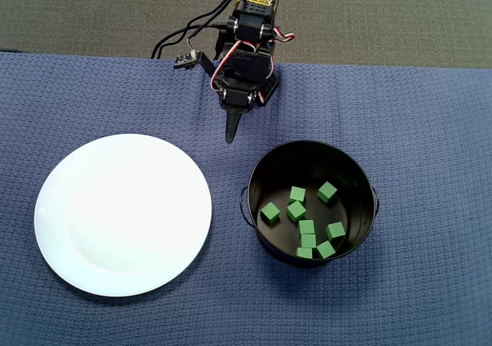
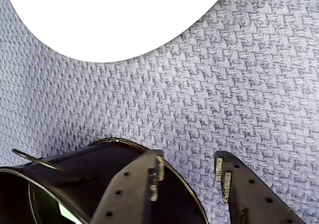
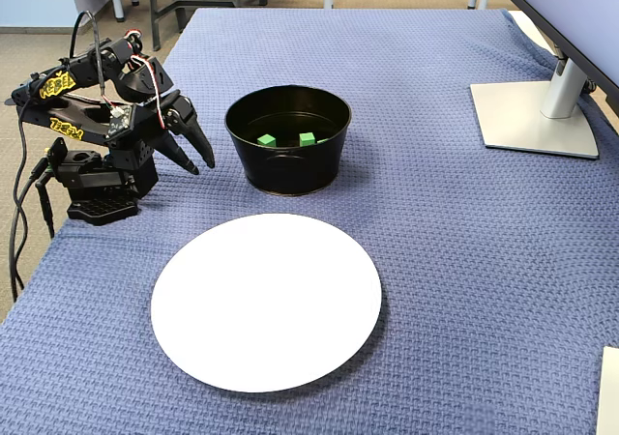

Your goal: Pick up the green cubes from the white plate and place them in the black recipient

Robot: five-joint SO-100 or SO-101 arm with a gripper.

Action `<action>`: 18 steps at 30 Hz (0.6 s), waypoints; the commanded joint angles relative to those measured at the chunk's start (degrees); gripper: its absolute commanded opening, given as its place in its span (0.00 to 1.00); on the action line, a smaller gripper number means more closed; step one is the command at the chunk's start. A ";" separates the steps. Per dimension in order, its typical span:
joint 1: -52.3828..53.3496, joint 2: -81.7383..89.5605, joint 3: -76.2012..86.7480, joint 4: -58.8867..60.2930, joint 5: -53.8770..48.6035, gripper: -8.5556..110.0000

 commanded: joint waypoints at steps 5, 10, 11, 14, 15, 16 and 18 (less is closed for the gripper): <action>2.11 0.97 5.36 -3.08 -1.14 0.12; 0.97 2.37 9.40 -4.39 -0.62 0.13; 0.53 2.46 9.49 -4.31 0.00 0.13; 0.26 2.37 9.23 -4.83 0.26 0.15; 0.35 2.37 9.23 -4.92 0.00 0.15; 0.44 2.37 9.23 -4.92 -0.09 0.15; 0.88 2.72 9.58 -4.39 -0.09 0.15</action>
